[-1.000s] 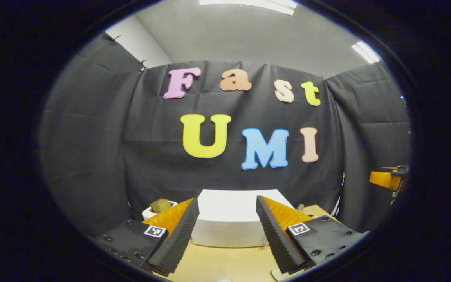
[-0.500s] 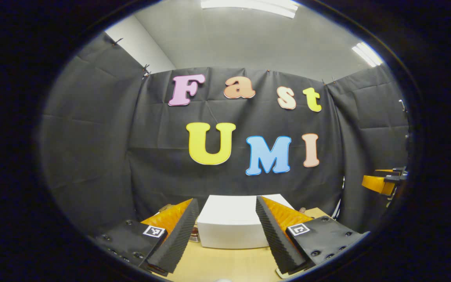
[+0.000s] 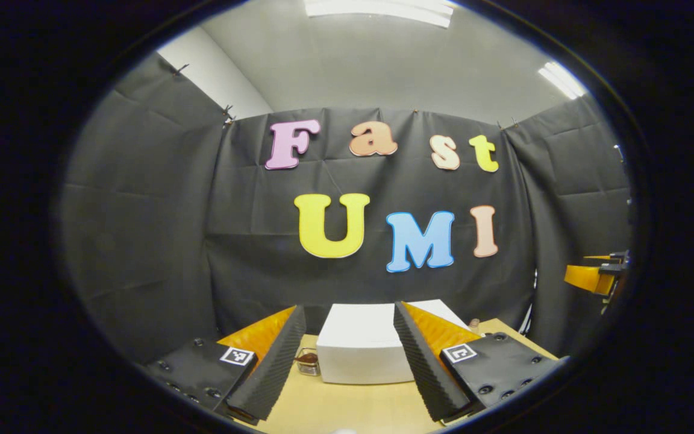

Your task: Open the microwave oven with the left hand, put the food in, and close the microwave oven.

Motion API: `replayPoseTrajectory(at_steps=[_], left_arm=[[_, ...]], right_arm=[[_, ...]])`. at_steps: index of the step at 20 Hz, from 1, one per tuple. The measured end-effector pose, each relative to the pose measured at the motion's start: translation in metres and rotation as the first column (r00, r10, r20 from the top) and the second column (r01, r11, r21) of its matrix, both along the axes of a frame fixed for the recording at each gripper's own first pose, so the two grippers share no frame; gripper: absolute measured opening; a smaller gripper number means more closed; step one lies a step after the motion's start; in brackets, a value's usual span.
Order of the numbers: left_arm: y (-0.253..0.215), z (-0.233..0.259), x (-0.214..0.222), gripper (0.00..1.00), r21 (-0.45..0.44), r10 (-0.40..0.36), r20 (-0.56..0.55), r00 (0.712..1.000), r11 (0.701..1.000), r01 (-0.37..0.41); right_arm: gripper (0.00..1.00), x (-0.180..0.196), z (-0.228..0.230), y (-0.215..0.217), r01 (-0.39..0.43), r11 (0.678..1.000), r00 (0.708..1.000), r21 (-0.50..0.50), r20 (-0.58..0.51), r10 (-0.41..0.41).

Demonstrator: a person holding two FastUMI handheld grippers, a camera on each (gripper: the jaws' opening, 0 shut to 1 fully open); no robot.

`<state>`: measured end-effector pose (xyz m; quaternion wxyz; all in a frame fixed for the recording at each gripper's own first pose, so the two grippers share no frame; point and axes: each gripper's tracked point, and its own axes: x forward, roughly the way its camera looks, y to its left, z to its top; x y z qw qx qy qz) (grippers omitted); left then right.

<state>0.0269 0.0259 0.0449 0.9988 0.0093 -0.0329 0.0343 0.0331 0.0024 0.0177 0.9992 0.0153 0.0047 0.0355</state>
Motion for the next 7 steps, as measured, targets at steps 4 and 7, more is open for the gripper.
replayPoseTrajectory(at_steps=[4,7], left_arm=[[-0.0021,0.0032,0.0018,0.98,0.000,-0.009,0.003,1.000,1.000,0.009],[-0.0035,0.0058,0.0017,0.99,0.004,-0.018,0.005,1.000,1.000,0.018]], right_arm=[[0.98,-0.0052,0.0040,0.0040,0.002,1.000,1.000,-0.002,0.009,-0.002],[0.98,-0.0072,0.0031,0.0039,0.007,1.000,1.000,-0.013,0.007,-0.007]])
